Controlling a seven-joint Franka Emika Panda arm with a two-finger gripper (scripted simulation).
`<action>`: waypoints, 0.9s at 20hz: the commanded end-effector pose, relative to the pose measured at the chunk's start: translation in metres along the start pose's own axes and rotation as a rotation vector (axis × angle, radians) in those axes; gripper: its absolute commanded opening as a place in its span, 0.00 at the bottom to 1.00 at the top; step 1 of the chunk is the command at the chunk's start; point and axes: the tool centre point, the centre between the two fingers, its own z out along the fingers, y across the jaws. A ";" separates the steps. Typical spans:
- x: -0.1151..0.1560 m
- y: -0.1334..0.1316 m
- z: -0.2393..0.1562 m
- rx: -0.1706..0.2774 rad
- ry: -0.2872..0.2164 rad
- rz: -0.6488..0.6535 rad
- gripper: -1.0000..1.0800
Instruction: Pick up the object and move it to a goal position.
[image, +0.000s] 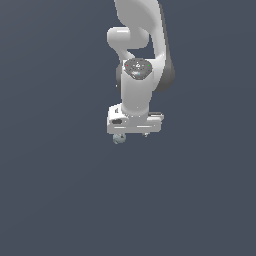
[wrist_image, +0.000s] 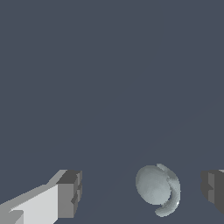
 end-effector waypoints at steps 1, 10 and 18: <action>0.000 0.000 0.000 0.000 0.000 0.000 0.96; 0.005 0.010 -0.015 0.001 0.036 -0.003 0.96; 0.001 0.012 -0.009 0.002 0.034 0.016 0.96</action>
